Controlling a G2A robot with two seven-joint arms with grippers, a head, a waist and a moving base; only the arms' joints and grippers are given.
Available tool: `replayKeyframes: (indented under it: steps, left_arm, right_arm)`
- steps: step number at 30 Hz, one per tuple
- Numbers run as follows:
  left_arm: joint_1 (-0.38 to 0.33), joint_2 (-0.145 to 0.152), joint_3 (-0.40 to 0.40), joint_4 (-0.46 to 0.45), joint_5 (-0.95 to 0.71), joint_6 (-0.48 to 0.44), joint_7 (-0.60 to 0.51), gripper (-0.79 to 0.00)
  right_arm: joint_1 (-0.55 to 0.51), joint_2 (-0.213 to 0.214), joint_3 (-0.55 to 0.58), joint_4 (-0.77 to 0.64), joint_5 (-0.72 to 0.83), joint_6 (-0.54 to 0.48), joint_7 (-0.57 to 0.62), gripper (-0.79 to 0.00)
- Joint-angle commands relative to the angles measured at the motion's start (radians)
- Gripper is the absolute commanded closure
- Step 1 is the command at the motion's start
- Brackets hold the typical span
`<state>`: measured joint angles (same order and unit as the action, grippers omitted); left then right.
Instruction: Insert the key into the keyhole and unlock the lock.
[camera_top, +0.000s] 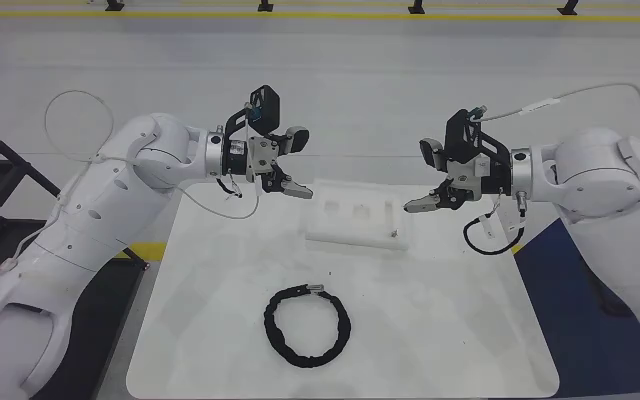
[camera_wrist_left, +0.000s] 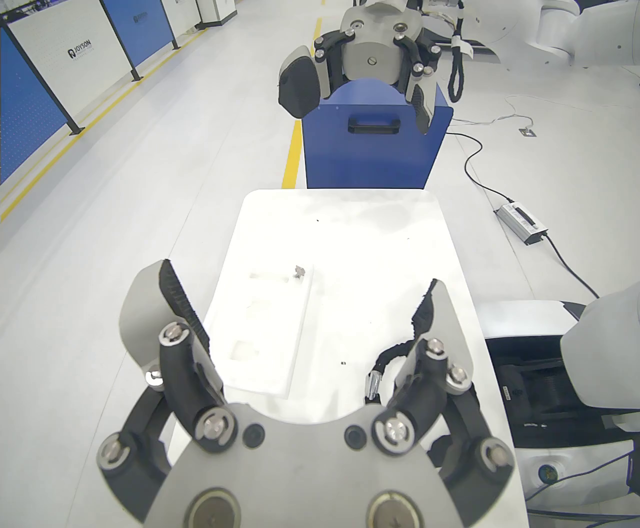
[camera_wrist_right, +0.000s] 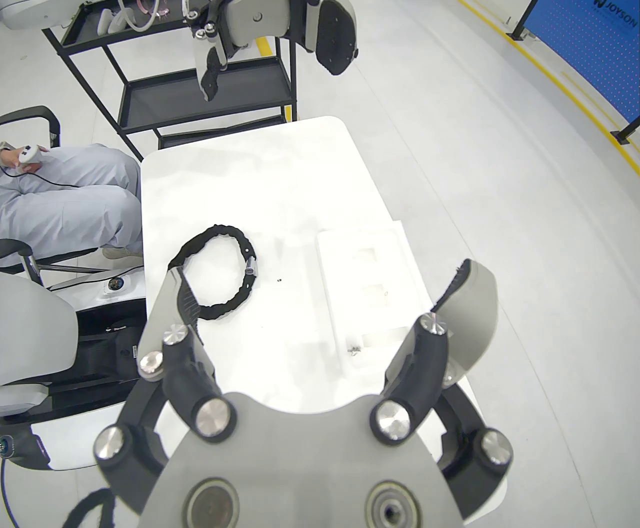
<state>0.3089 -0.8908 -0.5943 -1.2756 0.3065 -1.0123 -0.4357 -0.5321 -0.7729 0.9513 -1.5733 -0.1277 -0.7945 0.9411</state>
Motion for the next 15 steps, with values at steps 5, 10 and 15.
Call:
replayKeyframes:
  steps: [5, 10, 15]
  left_arm:
    - [0.0, 0.0, 0.0, 0.0, 0.0, 0.0, 0.0, -0.784]
    - [0.0, 0.0, 0.0, 0.0, 0.0, 0.0, 0.0, -0.784]
    - [0.0, 0.0, 0.0, 0.0, 0.0, 0.0, 0.0, -0.785]
  right_arm:
    - [0.0, 0.0, 0.0, 0.0, 0.0, 0.0, 0.0, -0.785]
    - [0.0, 0.0, 0.0, 0.0, 0.0, 0.0, 0.0, -0.784]
    - [-0.014, 0.0, 0.0, -0.005, -0.026, 0.026, -0.021, -0.785]
